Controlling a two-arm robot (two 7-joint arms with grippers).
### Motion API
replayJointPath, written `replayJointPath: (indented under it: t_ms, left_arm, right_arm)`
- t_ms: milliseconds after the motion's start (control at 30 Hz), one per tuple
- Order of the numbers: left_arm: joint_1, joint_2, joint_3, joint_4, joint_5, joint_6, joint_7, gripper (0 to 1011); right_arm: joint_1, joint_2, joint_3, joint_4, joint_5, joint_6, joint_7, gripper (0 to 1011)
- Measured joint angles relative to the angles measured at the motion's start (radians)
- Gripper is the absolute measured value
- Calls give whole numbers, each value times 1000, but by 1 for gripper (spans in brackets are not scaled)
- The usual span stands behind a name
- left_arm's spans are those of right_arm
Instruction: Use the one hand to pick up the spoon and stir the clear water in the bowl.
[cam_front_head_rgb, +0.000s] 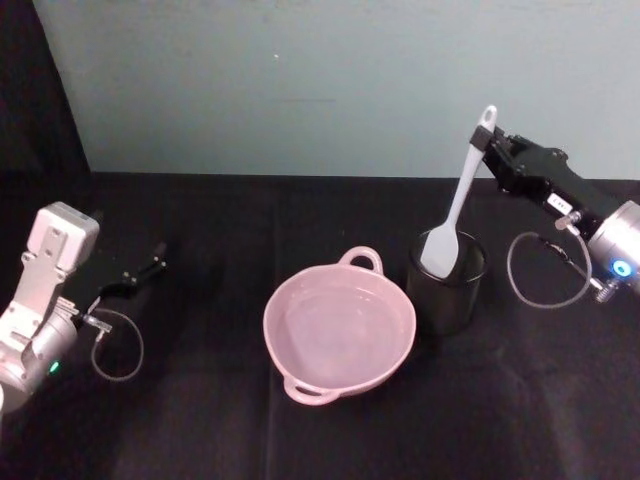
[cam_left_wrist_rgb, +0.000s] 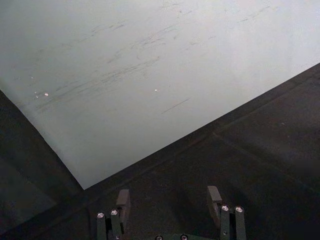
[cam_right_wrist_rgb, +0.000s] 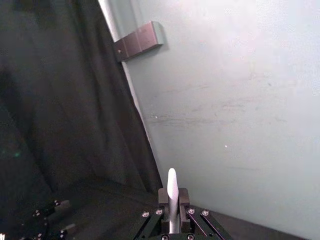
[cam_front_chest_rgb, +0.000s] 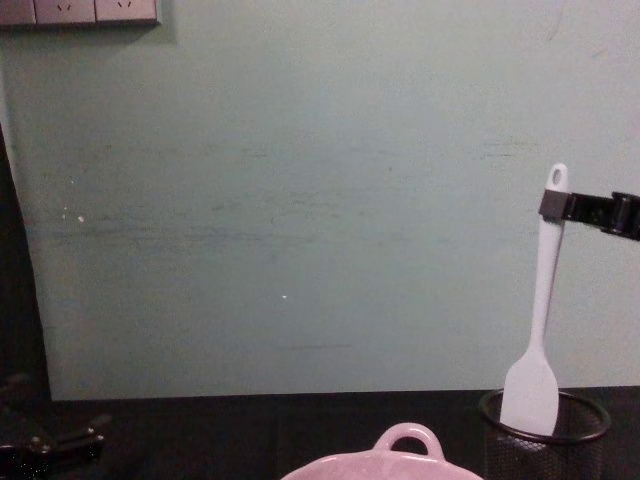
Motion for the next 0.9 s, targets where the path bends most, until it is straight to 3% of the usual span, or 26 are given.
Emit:
replayJointPath:
  t_ms: [367,900]
  left_arm:
    - [0,0,0,0,0,0,0,1005]
    - [0,0,0,0,0,0,0,1005]
  right_arm:
    - [11,-5,-10,96,79,30,20,117]
    - [32,-7,-41,178,151,52,35,117]
